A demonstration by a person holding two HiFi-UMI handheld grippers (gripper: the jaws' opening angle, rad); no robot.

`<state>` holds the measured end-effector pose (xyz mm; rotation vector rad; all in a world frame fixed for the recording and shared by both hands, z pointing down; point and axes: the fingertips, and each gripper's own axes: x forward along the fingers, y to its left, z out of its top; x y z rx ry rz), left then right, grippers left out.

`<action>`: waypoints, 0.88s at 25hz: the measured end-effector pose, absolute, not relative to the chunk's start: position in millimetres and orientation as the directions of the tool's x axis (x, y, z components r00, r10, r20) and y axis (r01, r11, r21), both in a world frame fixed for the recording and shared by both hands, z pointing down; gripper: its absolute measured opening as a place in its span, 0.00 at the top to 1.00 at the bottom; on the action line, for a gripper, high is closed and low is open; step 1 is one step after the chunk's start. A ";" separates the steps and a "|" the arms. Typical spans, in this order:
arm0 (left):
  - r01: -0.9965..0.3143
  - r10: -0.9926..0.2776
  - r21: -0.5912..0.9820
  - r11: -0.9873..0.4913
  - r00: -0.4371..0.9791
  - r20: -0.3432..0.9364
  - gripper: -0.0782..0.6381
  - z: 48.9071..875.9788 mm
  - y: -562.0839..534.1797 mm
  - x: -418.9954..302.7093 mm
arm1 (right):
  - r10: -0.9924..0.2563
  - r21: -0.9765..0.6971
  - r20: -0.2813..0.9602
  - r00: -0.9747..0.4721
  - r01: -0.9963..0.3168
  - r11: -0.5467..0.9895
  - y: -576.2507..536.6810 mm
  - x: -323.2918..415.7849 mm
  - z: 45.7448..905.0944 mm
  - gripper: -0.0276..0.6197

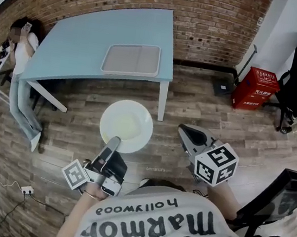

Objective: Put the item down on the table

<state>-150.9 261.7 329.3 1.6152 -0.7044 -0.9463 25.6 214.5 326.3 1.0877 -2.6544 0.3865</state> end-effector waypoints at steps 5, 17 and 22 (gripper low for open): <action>0.028 -0.809 0.968 -0.251 0.543 -0.226 0.83 333.3 234.9 -168.7 | -0.654 -0.154 0.316 -0.688 -0.717 0.680 195.3 0.7 331.4 0.94; 0.074 -0.800 0.980 -0.186 0.568 -0.195 0.83 366.5 174.8 -158.8 | -0.648 -0.188 0.383 -0.658 -0.743 0.643 146.5 11.6 357.7 0.94; 0.068 -0.815 0.983 -0.172 0.550 -0.181 0.83 373.1 139.0 -155.5 | -0.628 -0.198 0.391 -0.673 -0.728 0.657 97.3 13.0 364.6 0.94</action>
